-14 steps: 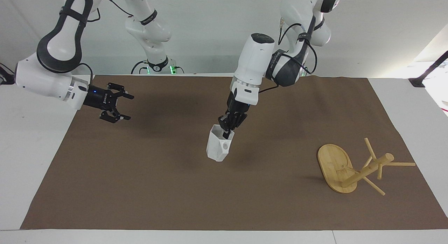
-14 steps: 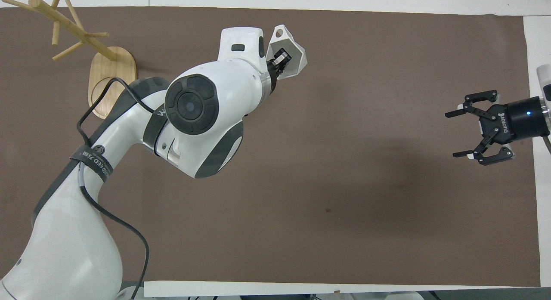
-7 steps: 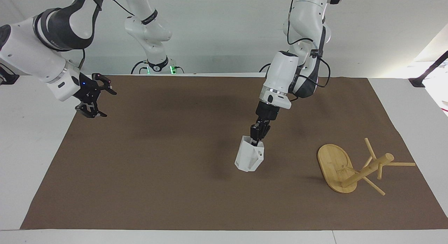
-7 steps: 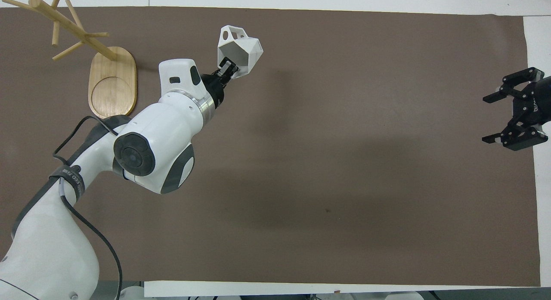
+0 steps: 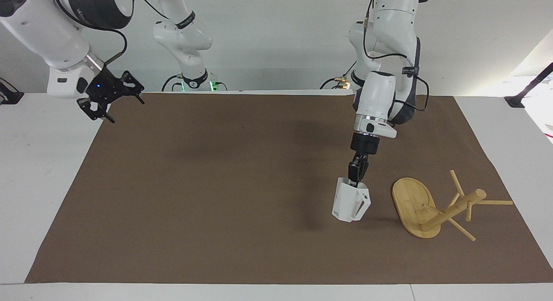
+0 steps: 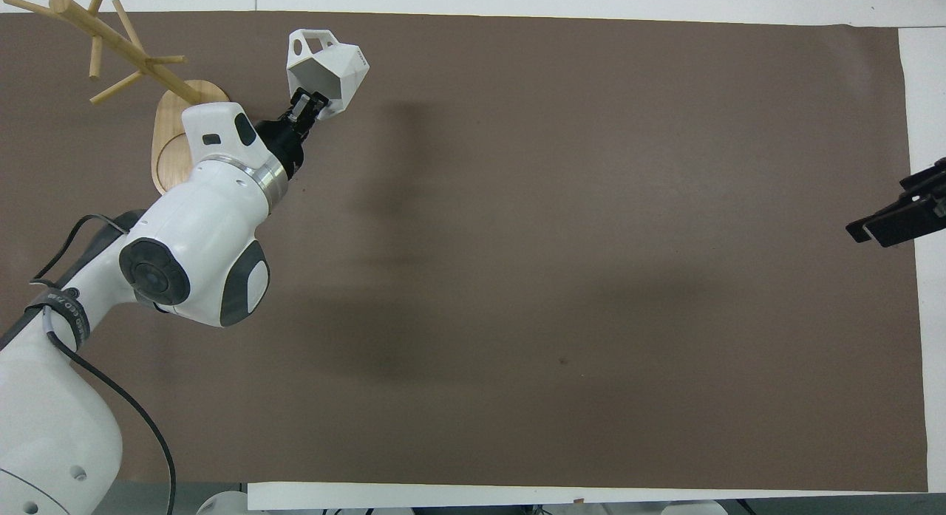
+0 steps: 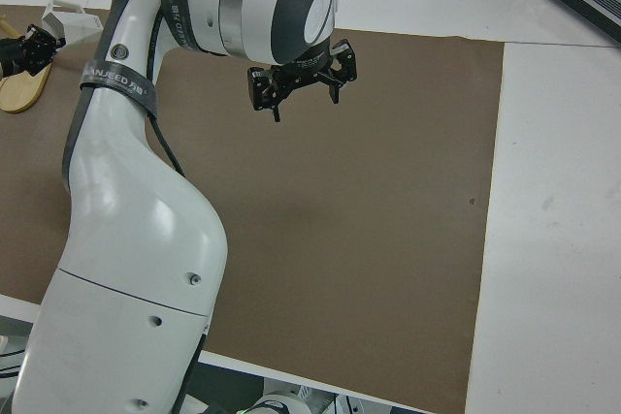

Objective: Hang cup on rack
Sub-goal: 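Carry the cup with the left gripper toward the wooden rack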

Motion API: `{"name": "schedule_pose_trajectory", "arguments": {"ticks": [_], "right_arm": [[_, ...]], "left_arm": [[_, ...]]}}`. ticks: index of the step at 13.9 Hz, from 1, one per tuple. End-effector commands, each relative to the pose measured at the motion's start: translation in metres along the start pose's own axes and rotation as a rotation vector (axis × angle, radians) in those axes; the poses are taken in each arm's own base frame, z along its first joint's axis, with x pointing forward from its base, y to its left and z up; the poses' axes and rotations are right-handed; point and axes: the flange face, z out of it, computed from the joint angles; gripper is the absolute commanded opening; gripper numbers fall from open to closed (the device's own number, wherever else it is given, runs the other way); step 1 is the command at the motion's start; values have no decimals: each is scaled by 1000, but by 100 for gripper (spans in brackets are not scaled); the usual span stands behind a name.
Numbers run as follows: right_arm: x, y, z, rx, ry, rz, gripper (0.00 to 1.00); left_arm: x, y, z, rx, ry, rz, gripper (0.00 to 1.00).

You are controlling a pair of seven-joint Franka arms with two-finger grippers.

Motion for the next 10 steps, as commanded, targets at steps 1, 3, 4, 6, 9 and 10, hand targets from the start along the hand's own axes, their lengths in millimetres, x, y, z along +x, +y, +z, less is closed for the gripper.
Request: {"name": "schedule_pose_trajectory", "arguments": {"ticks": [1,3,4,6,9,10], "right_arm": [[-7,-13,-20,-23,-10,213,99],[-14,-30,-33,-129,-39,264,99],[-13,-41,-37,-163,-57,250,99],[-17,-37,-36,-149,-47,274,99],[-17,-26,-26,-136,-66,305,99],[-18,-24,-25,-133,-66,311,99]], "left_arm": [[27,-13,-12,-8,41,-6,0],[41,-12,-11,-10,60,-17,0],[53,-17,-10,-2,75,-30,0],[68,-29,-8,16,94,-46,0],[67,-40,-3,33,91,-48,0],[67,-44,-3,41,91,-52,0]]}}
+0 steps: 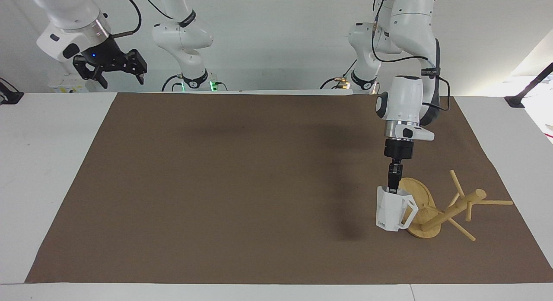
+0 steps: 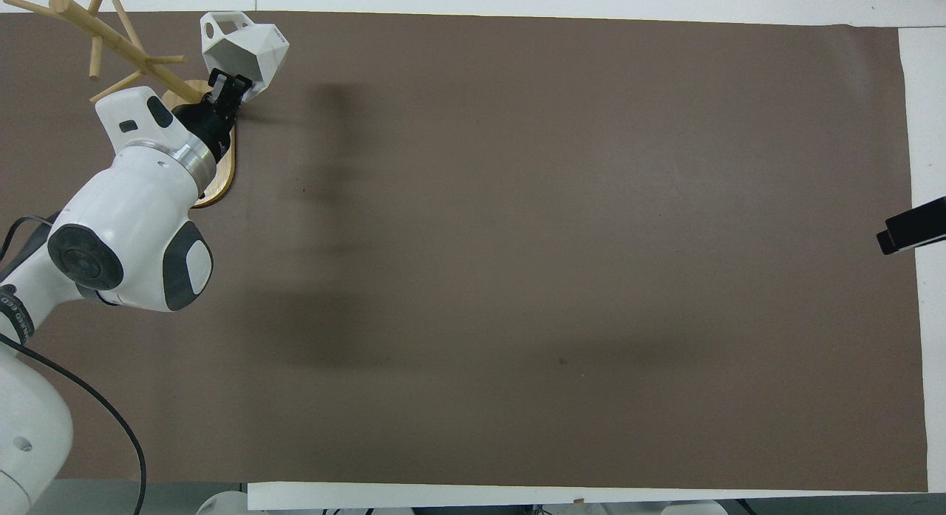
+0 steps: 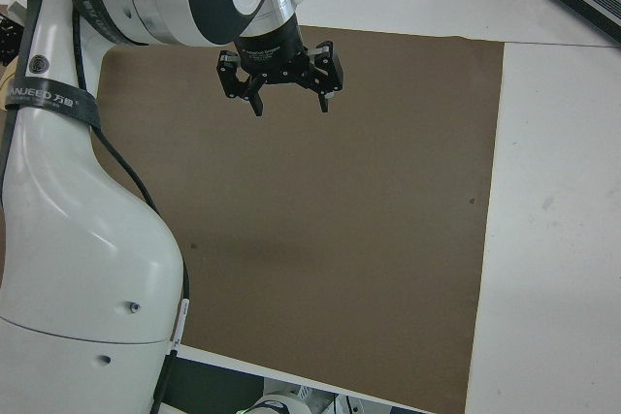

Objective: Hang cup on rack
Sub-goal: 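Carry the cup with the left gripper toward the wooden rack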

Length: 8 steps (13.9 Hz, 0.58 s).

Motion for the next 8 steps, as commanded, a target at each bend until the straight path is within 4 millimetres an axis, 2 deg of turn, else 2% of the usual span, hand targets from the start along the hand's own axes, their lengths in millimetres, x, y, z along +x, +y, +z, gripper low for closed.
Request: {"name": "schedule_pose_trajectory", "arguments": {"ticks": [1,2,8], "right_arm": [[0,5,7,1,-18,26,99],[-1,5,8,0,-21,29,99],[-1,2,7,34,-20,61,99]], "left_arm": [[-3,-18,-4,17,-5,10,0],[-2,-27,-5,27,-5,7,0],[20,-40,-8,28,31,-23,0]]}}
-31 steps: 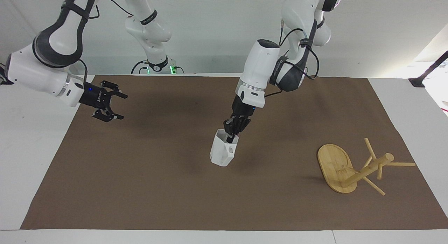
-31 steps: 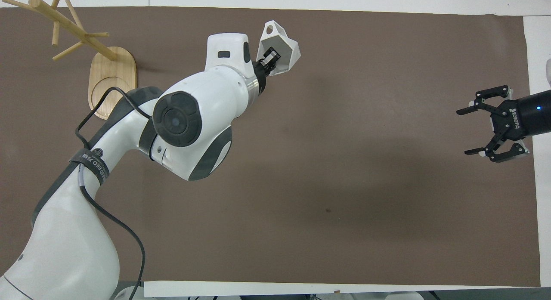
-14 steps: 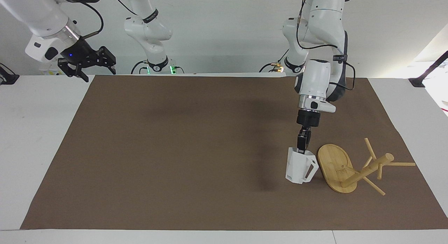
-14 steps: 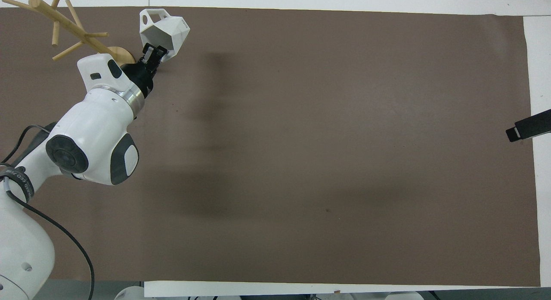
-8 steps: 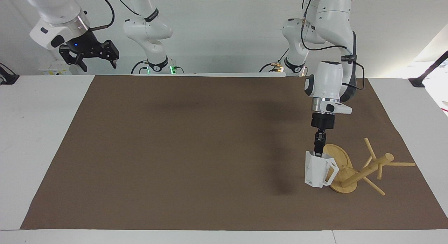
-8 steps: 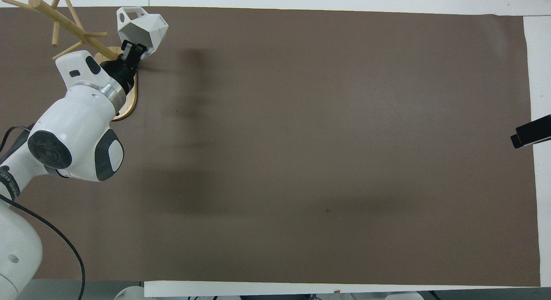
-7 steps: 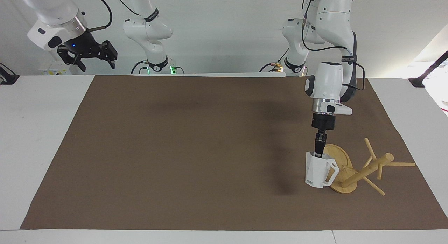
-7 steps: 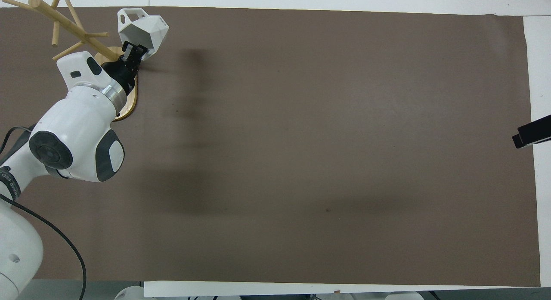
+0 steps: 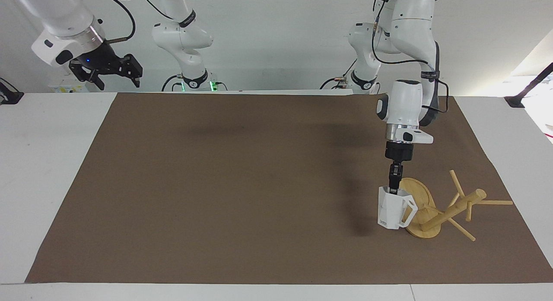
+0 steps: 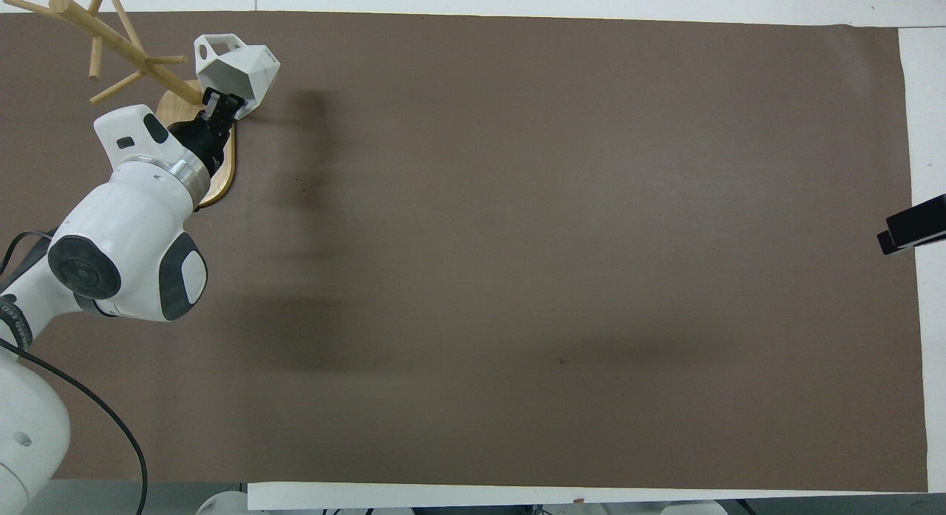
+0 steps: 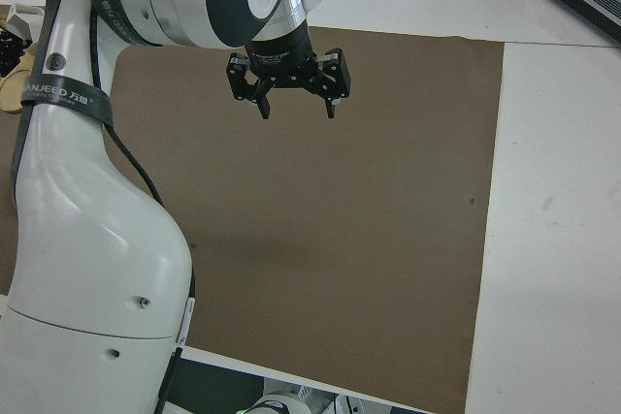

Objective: Hang cup on rack
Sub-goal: 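Lower the cup onto a rack peg with the left gripper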

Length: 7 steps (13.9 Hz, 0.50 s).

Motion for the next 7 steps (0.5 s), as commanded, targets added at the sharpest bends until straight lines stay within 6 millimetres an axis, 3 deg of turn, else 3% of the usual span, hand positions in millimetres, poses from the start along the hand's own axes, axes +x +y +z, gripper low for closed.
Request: {"name": "schedule_pose_trajectory", "arguments": {"ticks": [1,7], "right_arm": [[-3,-1,1,25,-7,22,99],[-1,-5,1,21,-2,14,99]], "left_arm": [[8,-8,-11,-12,14,2,0],[31,-20,-9,29,35,-33,0]]}}
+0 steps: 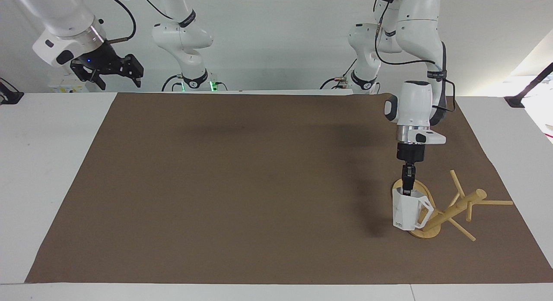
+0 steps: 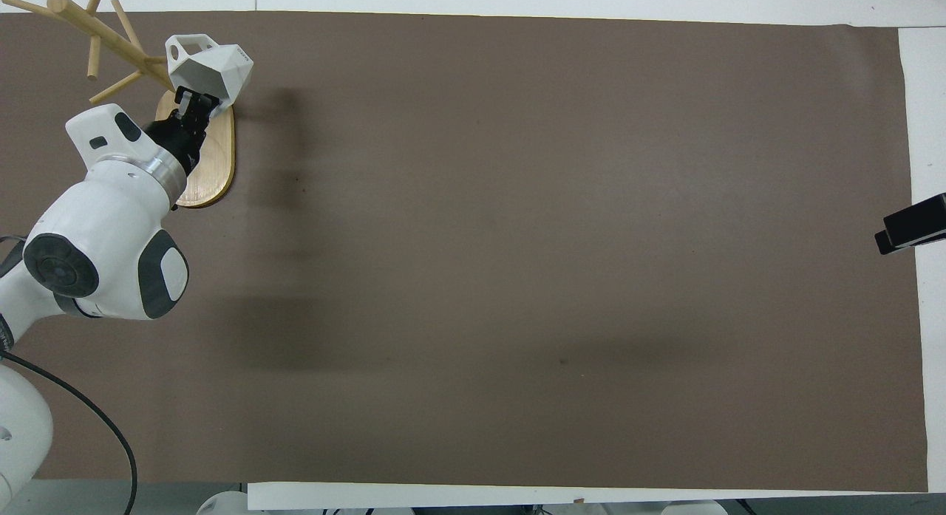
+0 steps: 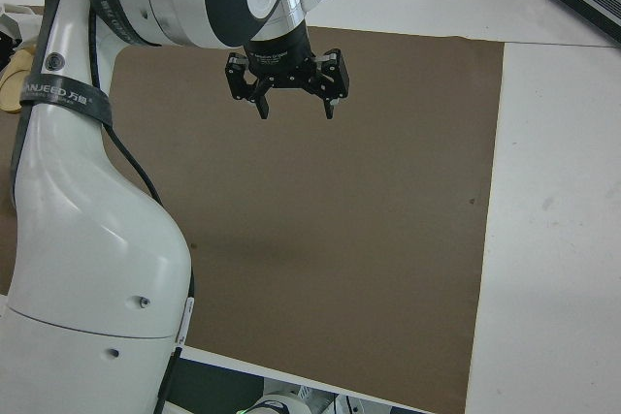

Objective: Hang cup on rack
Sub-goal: 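Lower the cup onto a rack peg with the left gripper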

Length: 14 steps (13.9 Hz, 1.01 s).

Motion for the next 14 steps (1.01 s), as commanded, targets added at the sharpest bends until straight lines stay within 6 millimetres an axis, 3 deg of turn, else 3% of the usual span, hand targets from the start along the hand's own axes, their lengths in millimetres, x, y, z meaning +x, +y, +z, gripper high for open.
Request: {"name": "schedule_pose_trajectory", "arguments": {"ticks": [1,4,6,7,10,12,14], "right_arm": [[-1,-5,0,20,1,10,99],[-1,-6,-1,19,-1,10,99],[-1,-5,-1,21,1,11,99],[-1,-5,0,20,-2,12,99],[-2,-5,0,21,-4,13,99],[-2,-2,-1,22,4,16,99],[-1,-1,0,22,6,19,99]], "left_arm": [[16,-9,-8,28,10,-12,0],[23,-11,-4,82,0,-27,3],[31,-1,-2,131,-13,-37,81],[33,3,-1,149,-19,-42,97],[46,6,-12,195,-25,-58,99],[58,8,-30,258,-42,-69,99],[81,8,-60,336,-61,-78,99]]}}
